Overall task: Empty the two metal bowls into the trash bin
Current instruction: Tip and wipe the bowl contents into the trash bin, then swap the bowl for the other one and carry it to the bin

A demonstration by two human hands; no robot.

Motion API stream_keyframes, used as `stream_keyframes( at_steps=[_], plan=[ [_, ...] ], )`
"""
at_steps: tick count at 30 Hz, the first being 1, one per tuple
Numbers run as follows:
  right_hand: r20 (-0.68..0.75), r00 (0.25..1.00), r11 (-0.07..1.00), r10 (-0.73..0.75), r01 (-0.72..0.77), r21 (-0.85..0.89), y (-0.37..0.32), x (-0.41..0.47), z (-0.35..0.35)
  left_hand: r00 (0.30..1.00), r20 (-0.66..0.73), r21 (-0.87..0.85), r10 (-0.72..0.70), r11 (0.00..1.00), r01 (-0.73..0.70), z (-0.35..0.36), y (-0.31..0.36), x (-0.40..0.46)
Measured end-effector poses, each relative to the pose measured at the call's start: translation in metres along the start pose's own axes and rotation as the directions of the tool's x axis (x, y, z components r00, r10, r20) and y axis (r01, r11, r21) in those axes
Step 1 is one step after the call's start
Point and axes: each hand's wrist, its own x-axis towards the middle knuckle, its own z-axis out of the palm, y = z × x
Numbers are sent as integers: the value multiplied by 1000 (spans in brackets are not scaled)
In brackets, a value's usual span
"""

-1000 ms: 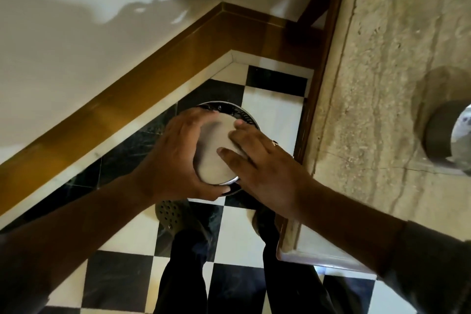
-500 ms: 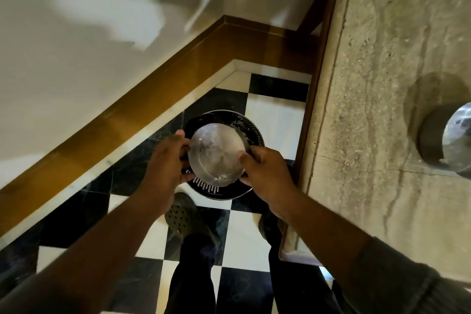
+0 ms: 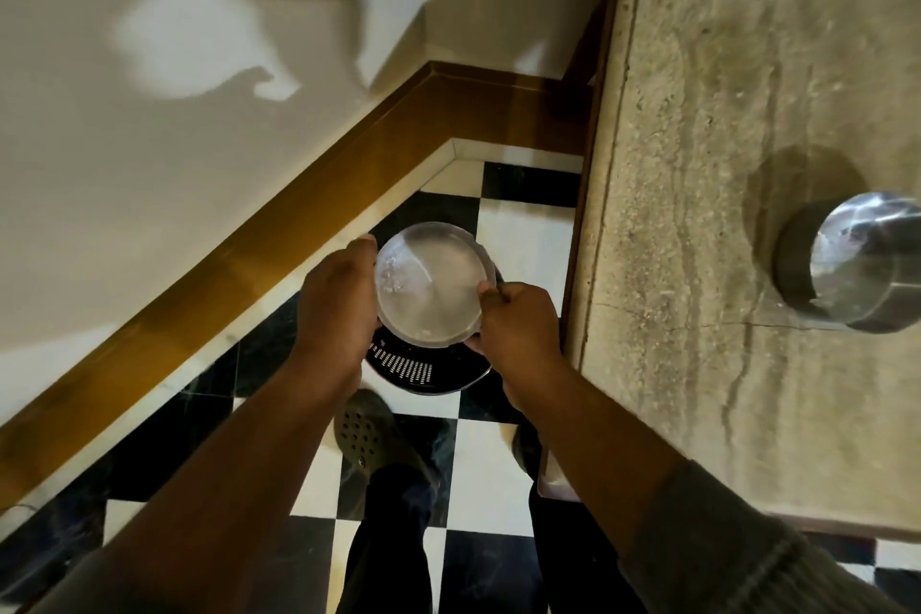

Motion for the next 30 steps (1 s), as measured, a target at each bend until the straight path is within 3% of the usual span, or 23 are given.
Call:
stream_keyframes(
  at_steps=[6, 11, 13, 18, 30],
  plan=[
    [-120, 984, 985, -128, 141, 101, -34, -17, -53, 992, 104, -36, 76, 997, -72, 22, 60, -35],
    [-256, 962, 974, -97, 145, 175, -38, -20, -105, 951, 245, 42, 191, 978, -207, 67, 95, -63],
    [-289, 955, 966, -62, 130, 222, -33, -17, -127, 936, 309, 72, 170, 977, -201, 90, 100, -70],
    [-327, 945, 967, -26, 106, 231, -16, -5, -159, 943, 318, 127, 96, 982, -143, 135, 99, -70],
    [-268, 963, 924, 10, 94, 370, 4, 10, -178, 929, 341, 236, 147, 943, -236, 170, 96, -58]
  ],
)
